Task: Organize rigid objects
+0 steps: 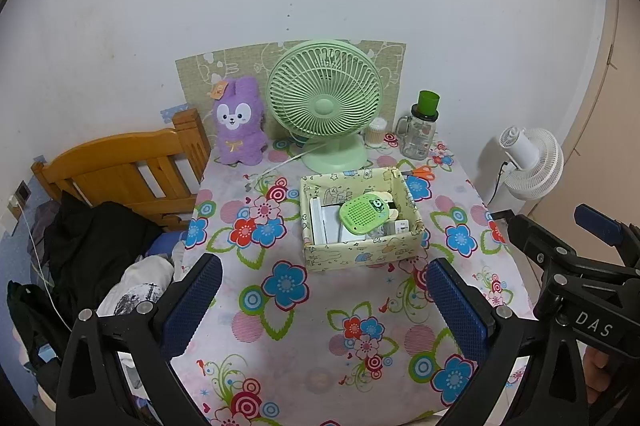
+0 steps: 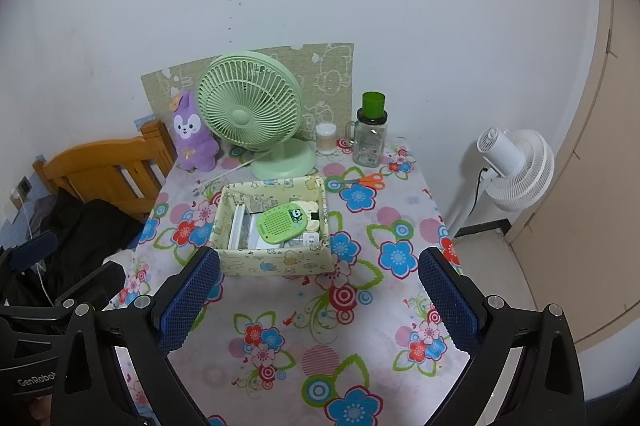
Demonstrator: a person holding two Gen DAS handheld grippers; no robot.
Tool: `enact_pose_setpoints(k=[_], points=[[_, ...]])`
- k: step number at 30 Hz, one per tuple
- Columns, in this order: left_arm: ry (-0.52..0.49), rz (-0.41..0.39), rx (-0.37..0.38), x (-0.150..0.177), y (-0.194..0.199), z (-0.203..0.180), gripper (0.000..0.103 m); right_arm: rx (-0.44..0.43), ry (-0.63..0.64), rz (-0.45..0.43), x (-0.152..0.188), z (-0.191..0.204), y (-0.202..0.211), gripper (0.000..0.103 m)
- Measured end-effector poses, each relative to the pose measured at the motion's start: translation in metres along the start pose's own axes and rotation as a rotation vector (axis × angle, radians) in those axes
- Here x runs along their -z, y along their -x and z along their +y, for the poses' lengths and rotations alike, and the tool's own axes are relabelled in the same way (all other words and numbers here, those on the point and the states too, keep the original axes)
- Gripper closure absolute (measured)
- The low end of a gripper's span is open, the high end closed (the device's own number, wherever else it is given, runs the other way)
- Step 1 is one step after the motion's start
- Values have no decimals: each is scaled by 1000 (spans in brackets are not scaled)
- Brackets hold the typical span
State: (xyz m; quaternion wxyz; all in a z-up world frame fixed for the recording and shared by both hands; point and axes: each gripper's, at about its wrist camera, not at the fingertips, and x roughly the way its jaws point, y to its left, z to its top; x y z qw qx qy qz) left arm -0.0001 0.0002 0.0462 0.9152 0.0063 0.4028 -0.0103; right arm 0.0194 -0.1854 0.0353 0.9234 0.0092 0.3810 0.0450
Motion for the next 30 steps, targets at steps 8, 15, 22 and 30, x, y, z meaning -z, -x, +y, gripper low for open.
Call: enact_pose_setpoints(k=[8, 15, 22, 30], points=[[-2, 1, 0, 0, 0, 0, 0, 4, -1, 4, 0, 0, 0, 2], [-1, 1, 0, 0, 0, 0, 0, 5, -3, 4, 0, 0, 0, 2], [-2, 1, -1, 0, 0, 0, 0, 11, 2, 2, 1, 0, 1, 2], [0, 1, 0, 0, 0, 0, 0, 13, 2, -3, 2, 1, 3, 2]])
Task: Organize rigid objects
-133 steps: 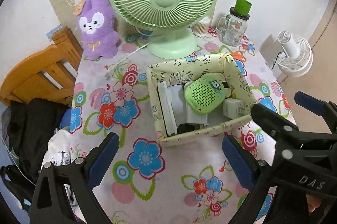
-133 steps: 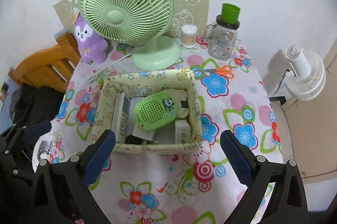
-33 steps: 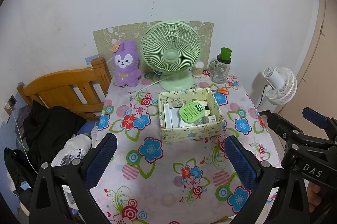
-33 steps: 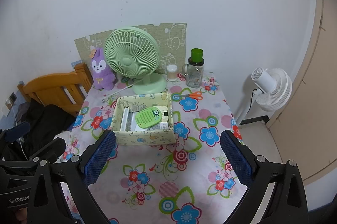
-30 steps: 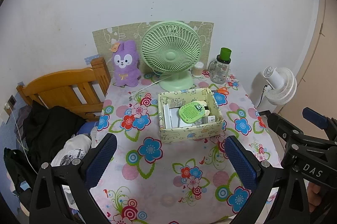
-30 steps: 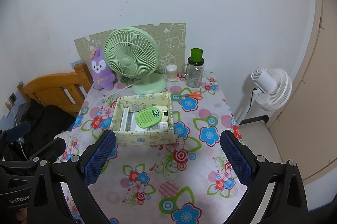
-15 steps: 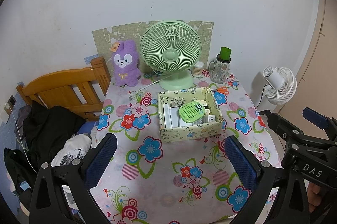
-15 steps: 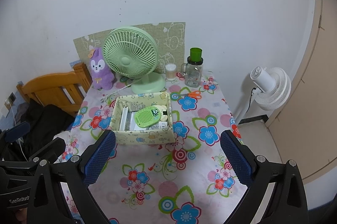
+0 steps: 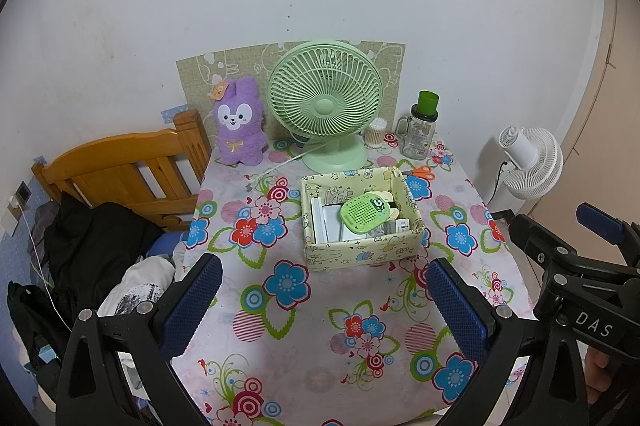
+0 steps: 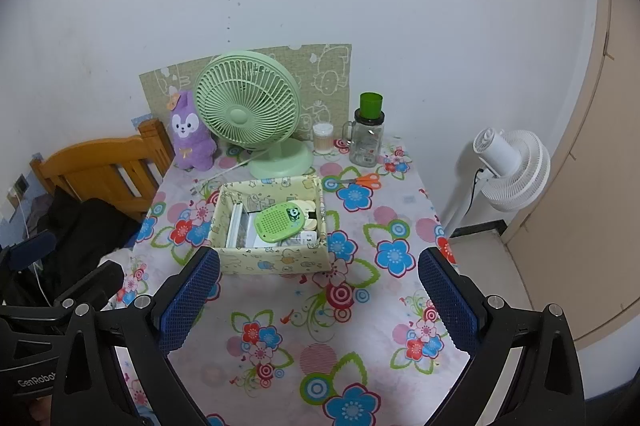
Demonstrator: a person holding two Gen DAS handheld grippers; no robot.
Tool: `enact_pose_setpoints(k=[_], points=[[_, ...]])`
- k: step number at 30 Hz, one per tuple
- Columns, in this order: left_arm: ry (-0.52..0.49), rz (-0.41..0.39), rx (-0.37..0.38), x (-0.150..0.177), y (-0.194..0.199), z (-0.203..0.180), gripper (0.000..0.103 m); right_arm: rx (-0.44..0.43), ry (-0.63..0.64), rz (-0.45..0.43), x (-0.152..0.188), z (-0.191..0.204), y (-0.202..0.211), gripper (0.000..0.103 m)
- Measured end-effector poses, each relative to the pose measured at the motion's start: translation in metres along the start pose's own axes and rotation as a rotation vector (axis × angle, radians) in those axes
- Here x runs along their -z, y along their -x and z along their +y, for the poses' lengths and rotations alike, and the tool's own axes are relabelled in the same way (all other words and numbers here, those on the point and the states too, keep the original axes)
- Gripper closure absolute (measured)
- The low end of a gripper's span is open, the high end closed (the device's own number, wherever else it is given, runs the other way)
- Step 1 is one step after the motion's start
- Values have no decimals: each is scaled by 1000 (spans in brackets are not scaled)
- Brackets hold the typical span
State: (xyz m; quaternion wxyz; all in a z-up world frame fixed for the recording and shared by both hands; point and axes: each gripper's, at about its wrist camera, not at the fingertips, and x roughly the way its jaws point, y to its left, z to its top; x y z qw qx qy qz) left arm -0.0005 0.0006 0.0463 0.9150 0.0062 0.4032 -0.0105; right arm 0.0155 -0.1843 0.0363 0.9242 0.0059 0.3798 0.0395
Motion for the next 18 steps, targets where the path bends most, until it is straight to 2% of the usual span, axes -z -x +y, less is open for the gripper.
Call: enact_pose_setpoints(k=[18], points=[[0, -2, -1, 0, 1, 1, 0, 0, -2, -2, 1, 1, 2, 2]])
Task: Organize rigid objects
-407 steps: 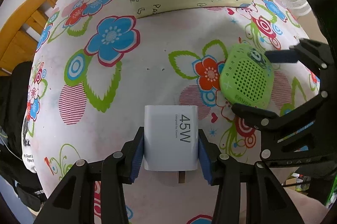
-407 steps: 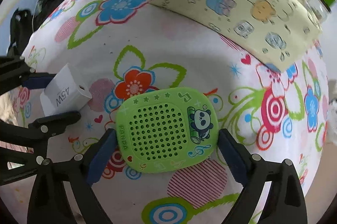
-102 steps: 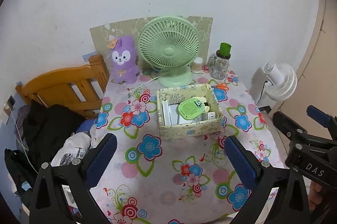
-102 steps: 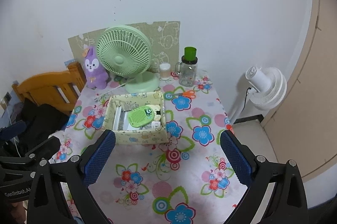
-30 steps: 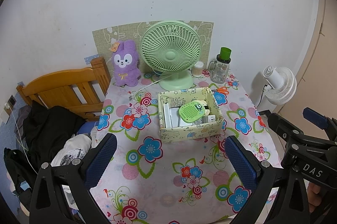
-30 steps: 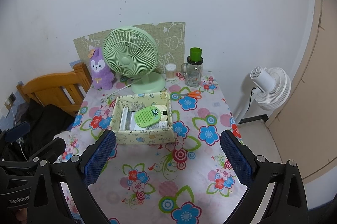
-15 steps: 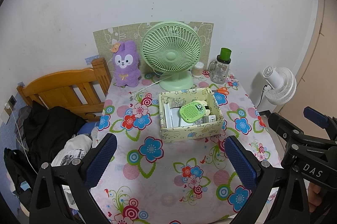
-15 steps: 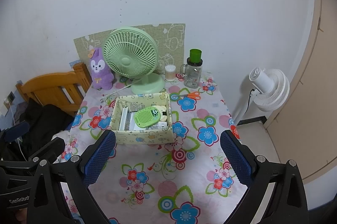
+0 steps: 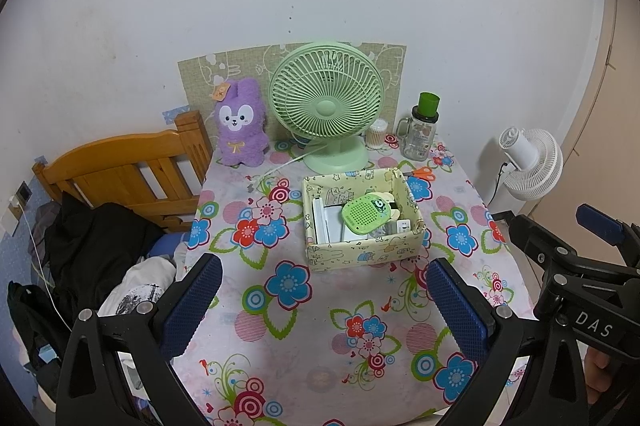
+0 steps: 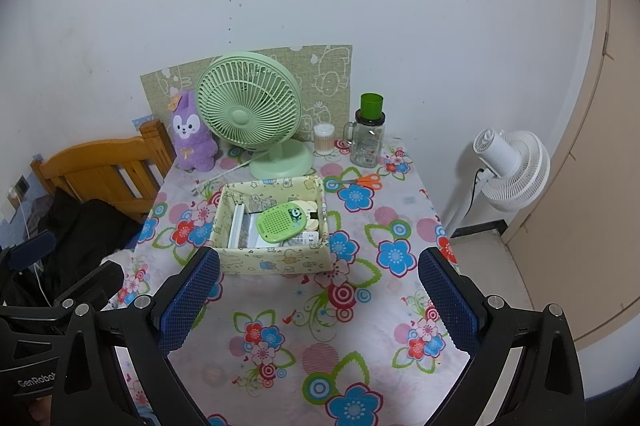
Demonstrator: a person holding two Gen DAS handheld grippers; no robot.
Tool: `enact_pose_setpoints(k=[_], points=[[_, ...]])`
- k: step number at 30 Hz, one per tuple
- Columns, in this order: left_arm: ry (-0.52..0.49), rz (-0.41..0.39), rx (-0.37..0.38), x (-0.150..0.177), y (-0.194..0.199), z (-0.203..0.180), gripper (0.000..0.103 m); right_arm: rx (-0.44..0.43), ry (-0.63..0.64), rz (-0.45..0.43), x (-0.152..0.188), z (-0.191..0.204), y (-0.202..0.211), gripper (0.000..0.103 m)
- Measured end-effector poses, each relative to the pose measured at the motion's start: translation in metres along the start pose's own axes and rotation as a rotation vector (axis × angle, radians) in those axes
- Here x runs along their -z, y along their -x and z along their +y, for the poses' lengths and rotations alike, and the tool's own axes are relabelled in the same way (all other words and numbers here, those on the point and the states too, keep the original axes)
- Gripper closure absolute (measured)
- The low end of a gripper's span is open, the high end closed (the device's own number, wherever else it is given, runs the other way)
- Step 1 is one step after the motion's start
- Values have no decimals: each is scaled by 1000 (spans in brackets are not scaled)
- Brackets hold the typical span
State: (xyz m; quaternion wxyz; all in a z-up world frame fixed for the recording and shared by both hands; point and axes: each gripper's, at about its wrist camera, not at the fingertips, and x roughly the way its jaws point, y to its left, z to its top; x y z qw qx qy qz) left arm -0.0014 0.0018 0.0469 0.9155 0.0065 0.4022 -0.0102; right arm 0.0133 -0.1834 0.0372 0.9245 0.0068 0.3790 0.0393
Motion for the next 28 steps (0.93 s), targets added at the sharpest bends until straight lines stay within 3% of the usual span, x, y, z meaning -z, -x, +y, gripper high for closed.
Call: enact_pose_setpoints(k=[28], points=[[8, 14, 8, 0, -3, 4, 0, -2, -6, 20, 1, 2, -2, 2]])
